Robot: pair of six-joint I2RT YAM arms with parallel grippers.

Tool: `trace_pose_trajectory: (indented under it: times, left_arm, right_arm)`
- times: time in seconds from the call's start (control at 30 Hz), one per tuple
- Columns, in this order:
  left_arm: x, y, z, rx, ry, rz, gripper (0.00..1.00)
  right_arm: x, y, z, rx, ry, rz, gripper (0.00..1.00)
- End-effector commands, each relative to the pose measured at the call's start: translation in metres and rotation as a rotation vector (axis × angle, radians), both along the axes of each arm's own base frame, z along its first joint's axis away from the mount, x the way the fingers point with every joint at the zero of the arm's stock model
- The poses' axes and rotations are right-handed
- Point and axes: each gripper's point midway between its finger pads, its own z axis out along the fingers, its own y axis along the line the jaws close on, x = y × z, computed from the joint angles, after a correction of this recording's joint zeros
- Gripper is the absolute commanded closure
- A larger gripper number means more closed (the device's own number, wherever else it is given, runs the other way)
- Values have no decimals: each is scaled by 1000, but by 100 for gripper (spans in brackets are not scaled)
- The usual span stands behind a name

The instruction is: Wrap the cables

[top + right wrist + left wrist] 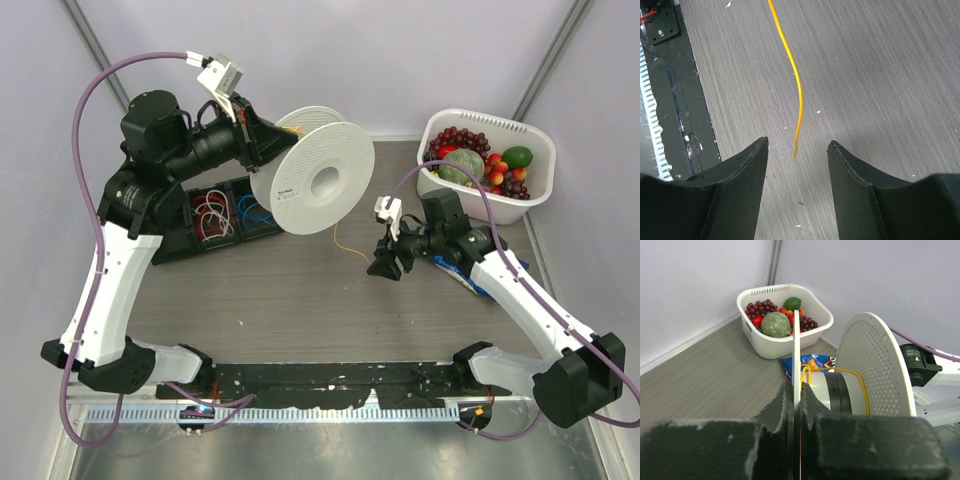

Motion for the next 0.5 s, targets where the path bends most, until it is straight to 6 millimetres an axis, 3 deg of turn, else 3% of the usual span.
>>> trace_pose_trajectory:
  times: [0.0,0.1,0.23,0.37,0.47]
  left_arm:
    - [-3,2,31,-72,-86,0,100]
    - [-4,1,32,-77,-84,-4,100]
    - [-4,1,31,-78,-82,-2,100]
    - [2,6,32,-84,-77,43,100]
    - [25,21,30,-95,-57,200,100]
  right_arm:
    - [6,3,-2,-5,-38,0,44]
    - [10,3,-3,-8,-49,-8,46]
    - [12,3,-6,-9,-63,-9,57]
    - [9,0,-10,-26,-87,0,83]
    - [6,-2,-10,-40,-109,3,99]
